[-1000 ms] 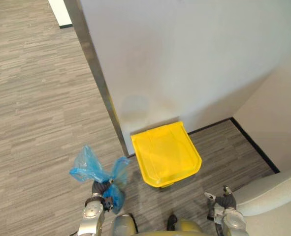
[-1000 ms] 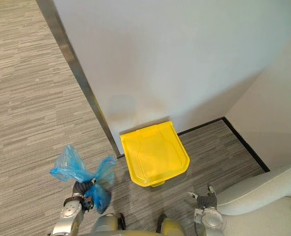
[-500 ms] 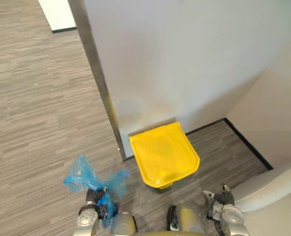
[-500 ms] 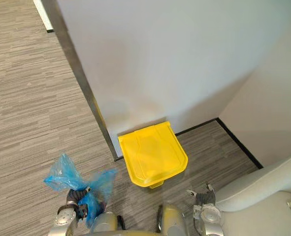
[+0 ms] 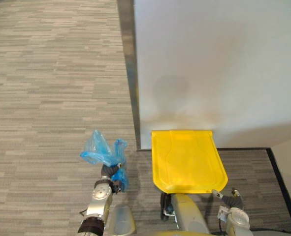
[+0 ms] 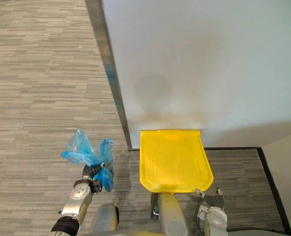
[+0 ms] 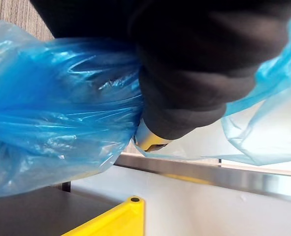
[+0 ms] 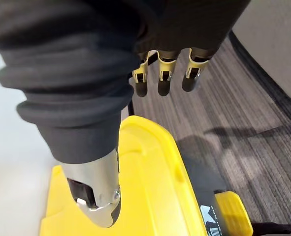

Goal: Gather rubbish on tea table into small bin, then transfer packed bag to large trash can.

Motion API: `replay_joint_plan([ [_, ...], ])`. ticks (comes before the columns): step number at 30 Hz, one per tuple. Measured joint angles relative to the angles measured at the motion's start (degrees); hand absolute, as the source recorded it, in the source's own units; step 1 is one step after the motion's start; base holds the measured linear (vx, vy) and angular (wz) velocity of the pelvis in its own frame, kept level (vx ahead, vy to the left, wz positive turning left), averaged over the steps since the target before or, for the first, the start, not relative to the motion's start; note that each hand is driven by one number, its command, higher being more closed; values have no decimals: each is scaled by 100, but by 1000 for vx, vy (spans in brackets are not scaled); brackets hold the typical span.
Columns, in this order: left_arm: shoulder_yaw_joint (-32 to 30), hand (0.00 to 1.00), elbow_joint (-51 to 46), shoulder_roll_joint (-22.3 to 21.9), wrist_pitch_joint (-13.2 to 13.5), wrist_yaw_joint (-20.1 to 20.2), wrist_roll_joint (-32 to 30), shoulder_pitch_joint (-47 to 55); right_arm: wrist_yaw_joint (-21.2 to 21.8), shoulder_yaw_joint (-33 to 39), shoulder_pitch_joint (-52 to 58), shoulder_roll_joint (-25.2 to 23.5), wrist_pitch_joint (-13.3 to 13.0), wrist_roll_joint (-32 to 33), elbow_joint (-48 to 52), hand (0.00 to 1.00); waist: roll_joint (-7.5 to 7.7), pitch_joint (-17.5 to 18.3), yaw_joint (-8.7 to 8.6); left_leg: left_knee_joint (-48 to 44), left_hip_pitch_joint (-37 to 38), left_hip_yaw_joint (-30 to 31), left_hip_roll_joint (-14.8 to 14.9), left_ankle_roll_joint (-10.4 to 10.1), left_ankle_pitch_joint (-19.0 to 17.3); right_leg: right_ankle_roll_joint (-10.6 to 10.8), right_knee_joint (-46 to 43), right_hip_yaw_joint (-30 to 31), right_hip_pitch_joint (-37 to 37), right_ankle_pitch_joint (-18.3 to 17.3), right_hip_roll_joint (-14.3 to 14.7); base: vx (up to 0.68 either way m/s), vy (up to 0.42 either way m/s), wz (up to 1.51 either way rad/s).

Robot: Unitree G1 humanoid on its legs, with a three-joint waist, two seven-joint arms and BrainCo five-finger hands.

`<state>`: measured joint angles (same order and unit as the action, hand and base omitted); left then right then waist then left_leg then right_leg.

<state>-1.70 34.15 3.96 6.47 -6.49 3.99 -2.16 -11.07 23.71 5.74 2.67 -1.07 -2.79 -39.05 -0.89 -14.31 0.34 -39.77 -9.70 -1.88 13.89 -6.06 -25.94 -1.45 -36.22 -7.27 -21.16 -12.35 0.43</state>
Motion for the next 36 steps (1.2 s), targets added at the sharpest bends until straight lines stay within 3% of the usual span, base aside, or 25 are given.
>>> replay_joint_plan([
  [9,37,100,19,149,-14,3,-3,535,0,-177,79,-37,-1,0,-4,0,6,228,57,156,-161,20,0,-202,44,61,479,12,-15,516,28,-128,21,3],
  [12,60,100,35,150,-14,4,-7,509,1,-173,95,-46,1,-6,-5,0,19,235,50,165,-184,2,-27,-165,159,68,629,-28,52,661,4,-90,19,6],
  [17,26,100,238,251,-12,-2,-23,512,11,-178,173,-170,1,-10,-24,0,272,359,88,551,-185,-250,-207,51,655,231,1451,89,222,1341,-139,-162,45,-6],
  [19,35,100,256,284,-23,2,-22,547,26,-186,220,-223,-8,-11,-24,0,309,387,127,967,-147,-373,-191,117,1019,249,520,64,131,937,-242,-195,-3,-20],
  [22,29,100,248,381,-31,2,-13,575,32,-187,376,-242,-13,-11,-97,0,466,491,199,1592,-35,-388,-200,24,1512,468,-867,28,549,136,-567,-186,-75,-4],
  [24,-50,100,239,394,-39,1,-12,632,28,-187,404,-235,-28,-11,-137,0,622,585,237,1937,-105,-483,-200,-115,1812,752,-538,13,981,-347,-706,-208,-225,-20],
  [25,-136,100,251,406,-51,0,-10,658,23,-189,349,-201,-33,-11,-155,0,686,645,234,2081,-136,-513,-208,-191,1932,650,-119,-19,1066,-474,-630,-177,-255,-44],
  [26,-185,100,265,331,-57,6,-10,734,10,-197,306,-144,-58,-11,-187,0,656,755,292,2307,-150,-610,-200,-144,2021,468,654,71,1202,-641,-495,-129,-239,-61],
  [27,-184,100,319,135,-59,13,-10,714,9,-209,184,55,-109,-12,-308,0,405,705,349,2443,-221,-558,-85,-119,2045,213,1181,114,1245,-420,-282,-86,-155,-61],
  [29,-178,100,348,-29,-54,24,-5,771,2,-210,142,214,-86,-10,-483,0,218,684,344,2547,-267,-520,-81,39,2286,145,1493,115,1265,-172,-180,-119,-64,-22],
  [31,-199,100,344,-78,-49,21,5,824,-16,-214,227,260,-77,-6,-518,0,117,733,324,2635,-262,-369,-120,-274,2547,66,1537,46,1177,-75,-144,-121,-32,4],
  [34,-280,100,342,-84,-46,23,25,812,-19,-265,175,261,-80,-8,-513,0,177,699,286,2258,-323,-370,-151,-195,2347,51,1567,-12,1131,46,-270,-66,48,6],
  [36,-284,100,342,-119,-46,32,41,824,-22,-308,77,261,-88,-9,-501,0,258,653,176,1933,-156,-631,-180,11,2072,152,1635,-42,1181,148,-412,-36,153,17],
])
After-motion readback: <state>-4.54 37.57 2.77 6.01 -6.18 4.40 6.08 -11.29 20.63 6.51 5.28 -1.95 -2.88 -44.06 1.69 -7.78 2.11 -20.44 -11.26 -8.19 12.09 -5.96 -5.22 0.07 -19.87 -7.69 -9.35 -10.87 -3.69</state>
